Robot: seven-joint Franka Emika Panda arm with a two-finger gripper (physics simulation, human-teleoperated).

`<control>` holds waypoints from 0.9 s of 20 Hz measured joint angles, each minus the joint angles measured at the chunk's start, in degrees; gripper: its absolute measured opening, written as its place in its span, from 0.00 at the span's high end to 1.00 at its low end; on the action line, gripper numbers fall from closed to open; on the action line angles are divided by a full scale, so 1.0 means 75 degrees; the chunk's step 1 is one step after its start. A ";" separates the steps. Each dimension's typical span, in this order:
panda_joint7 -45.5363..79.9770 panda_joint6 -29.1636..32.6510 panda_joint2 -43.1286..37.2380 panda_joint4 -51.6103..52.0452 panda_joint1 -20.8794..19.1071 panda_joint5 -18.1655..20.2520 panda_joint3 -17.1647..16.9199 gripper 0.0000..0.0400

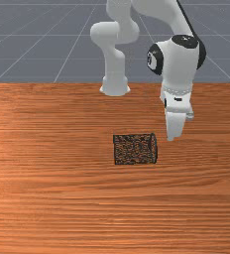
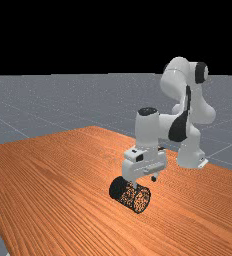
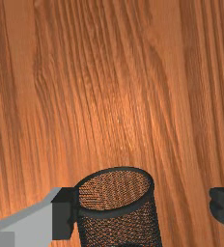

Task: Rotate the holder till the hole upward

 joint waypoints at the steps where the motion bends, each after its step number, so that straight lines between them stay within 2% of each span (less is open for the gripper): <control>1: 0.0349 -0.0047 0.0074 0.0122 0.0128 0.0006 -0.0016 0.00; 2: -0.0142 -0.0596 0.0285 0.0546 0.0094 0.0040 0.0142 0.00; 4: -0.0098 -0.0784 0.0481 0.0808 0.0174 0.0070 0.0197 0.00; 6: -0.0107 -0.0604 0.0703 0.0819 0.0179 0.0070 0.0205 0.00; 8: -0.0173 -0.0899 0.1243 0.1298 0.0145 0.0138 0.0245 0.00; 16: -0.0197 0.0105 0.2520 0.1493 0.0146 0.0078 0.0217 0.00; 18: 0.0054 0.0720 0.2551 0.1210 0.0330 -0.0143 0.0007 0.00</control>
